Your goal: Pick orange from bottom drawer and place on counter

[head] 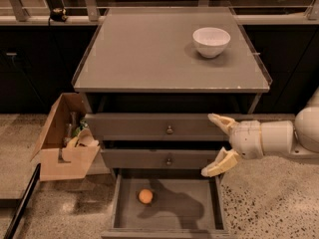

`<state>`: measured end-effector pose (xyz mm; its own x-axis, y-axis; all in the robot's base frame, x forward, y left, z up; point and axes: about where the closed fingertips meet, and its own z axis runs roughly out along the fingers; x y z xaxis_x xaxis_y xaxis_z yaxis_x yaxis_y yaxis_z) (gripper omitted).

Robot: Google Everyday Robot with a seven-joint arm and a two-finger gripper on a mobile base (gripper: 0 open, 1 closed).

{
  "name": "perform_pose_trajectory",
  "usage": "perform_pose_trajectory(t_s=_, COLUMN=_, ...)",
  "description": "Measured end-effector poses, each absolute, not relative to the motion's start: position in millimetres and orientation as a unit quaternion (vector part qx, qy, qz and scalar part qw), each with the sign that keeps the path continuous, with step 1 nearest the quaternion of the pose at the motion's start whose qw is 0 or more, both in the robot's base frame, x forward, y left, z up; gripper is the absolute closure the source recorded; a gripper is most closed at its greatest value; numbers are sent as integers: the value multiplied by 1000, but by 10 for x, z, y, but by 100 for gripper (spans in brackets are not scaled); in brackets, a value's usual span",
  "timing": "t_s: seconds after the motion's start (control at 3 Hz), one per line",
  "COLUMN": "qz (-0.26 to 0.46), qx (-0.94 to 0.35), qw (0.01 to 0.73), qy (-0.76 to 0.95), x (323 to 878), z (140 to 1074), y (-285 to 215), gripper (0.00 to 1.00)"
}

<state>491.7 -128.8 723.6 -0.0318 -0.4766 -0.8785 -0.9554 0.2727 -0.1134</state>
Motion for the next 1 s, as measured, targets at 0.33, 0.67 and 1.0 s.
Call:
perform_pose_trajectory(t_s=0.33, qz=277, qx=-543, qw=441, qy=658, x=4900, z=7188, y=-1255, gripper=0)
perform_pose_trajectory(t_s=0.67, qz=282, qx=-548, qw=442, qy=652, x=4881, z=7149, y=-1190, gripper=0)
perform_pose_trajectory(t_s=1.0, qz=289, qx=-522, qw=456, qy=661, x=4890, z=6747, y=-1169, gripper=0)
